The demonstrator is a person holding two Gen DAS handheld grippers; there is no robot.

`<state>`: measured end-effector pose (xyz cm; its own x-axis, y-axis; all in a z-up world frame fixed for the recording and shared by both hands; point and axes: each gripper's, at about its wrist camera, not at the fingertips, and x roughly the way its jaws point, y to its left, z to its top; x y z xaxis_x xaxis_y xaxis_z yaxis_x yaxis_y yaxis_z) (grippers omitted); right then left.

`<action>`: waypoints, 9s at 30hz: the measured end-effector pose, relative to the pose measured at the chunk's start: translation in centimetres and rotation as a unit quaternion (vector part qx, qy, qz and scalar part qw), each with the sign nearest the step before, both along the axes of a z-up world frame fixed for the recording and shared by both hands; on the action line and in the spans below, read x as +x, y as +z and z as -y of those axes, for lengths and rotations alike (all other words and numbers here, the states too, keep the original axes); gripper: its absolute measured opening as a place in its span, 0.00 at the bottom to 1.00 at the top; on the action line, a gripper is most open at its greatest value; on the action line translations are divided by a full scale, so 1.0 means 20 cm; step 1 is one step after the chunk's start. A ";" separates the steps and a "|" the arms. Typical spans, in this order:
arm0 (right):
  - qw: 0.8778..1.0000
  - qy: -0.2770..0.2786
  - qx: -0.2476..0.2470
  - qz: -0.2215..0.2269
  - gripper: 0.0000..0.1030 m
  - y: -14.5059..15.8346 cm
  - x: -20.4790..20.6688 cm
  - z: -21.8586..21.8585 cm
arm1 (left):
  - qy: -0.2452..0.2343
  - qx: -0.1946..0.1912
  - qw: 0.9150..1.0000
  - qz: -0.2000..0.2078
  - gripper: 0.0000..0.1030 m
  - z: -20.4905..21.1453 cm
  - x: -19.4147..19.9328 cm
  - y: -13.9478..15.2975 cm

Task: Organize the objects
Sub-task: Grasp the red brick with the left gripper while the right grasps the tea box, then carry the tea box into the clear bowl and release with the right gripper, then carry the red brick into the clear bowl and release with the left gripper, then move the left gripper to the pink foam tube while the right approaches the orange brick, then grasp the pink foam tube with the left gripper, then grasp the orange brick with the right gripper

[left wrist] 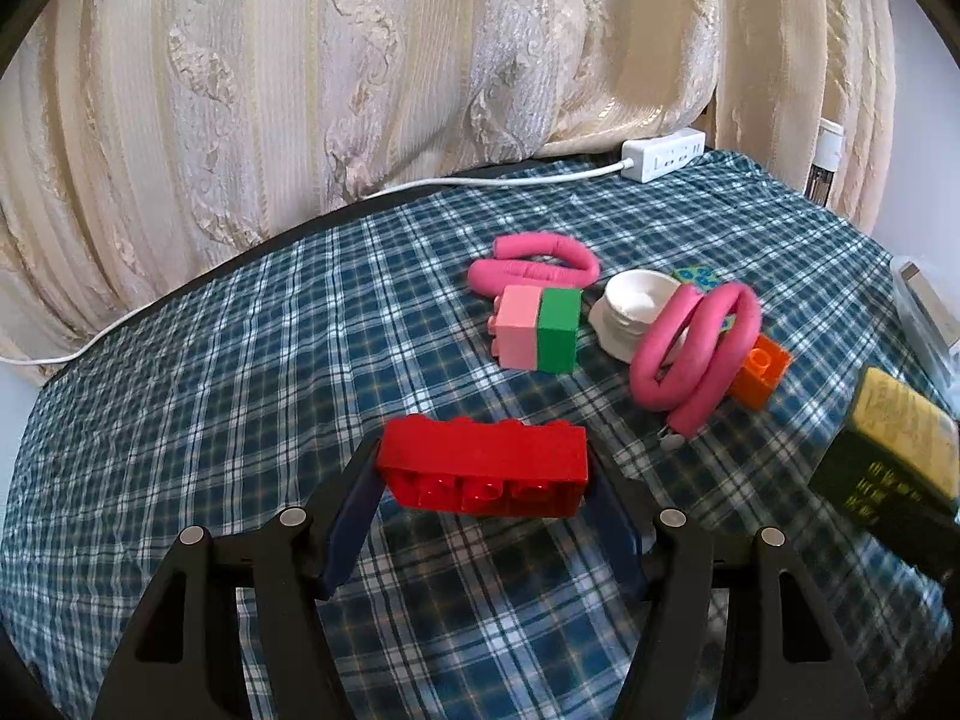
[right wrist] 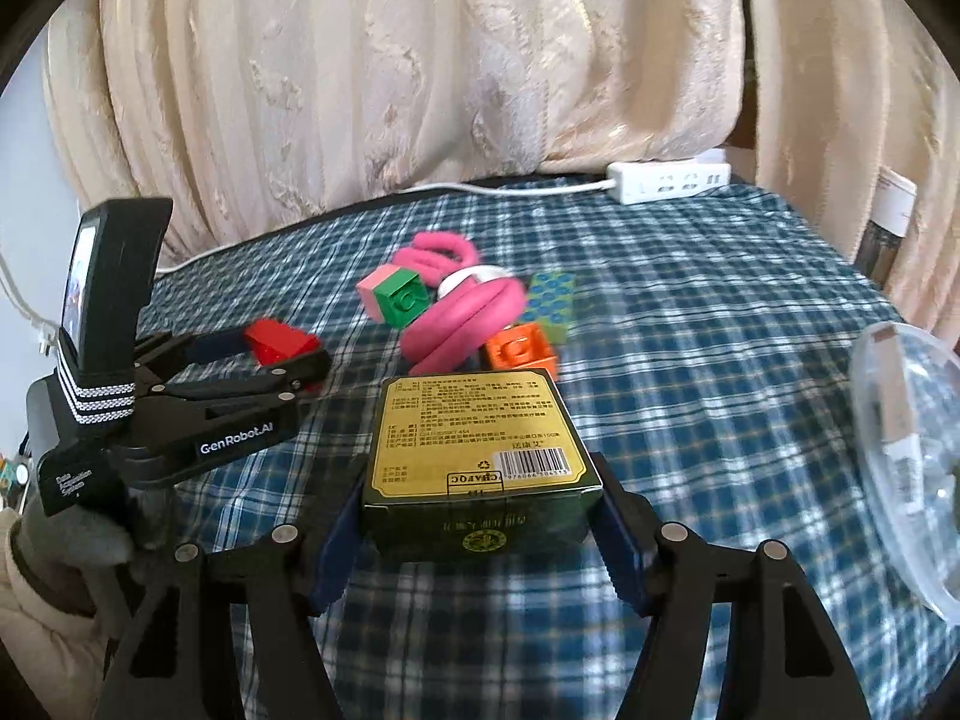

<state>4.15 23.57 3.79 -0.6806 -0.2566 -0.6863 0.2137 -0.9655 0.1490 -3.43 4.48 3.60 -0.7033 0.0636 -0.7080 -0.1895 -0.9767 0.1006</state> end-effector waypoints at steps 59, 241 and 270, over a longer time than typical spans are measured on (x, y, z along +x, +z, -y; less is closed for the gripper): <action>0.970 -0.242 -0.016 -0.031 0.69 0.12 -0.08 -1.42 | -0.145 0.041 0.988 0.023 0.66 -0.90 0.18 0.19; 0.997 -0.048 -0.029 0.053 0.74 -0.06 -0.13 -0.36 | -0.090 0.024 0.993 0.073 0.50 -0.38 -0.26 -0.08; 0.999 0.015 0.007 0.047 0.71 -0.09 -0.44 -0.06 | -0.029 0.052 0.998 0.025 0.50 -0.16 -0.18 0.07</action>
<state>-4.63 24.71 2.02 -0.6044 -0.2658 -0.7510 0.2282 -0.9610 0.1565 -7.05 7.72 4.93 -0.6604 0.1791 -0.7292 -0.2491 -0.9684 -0.0123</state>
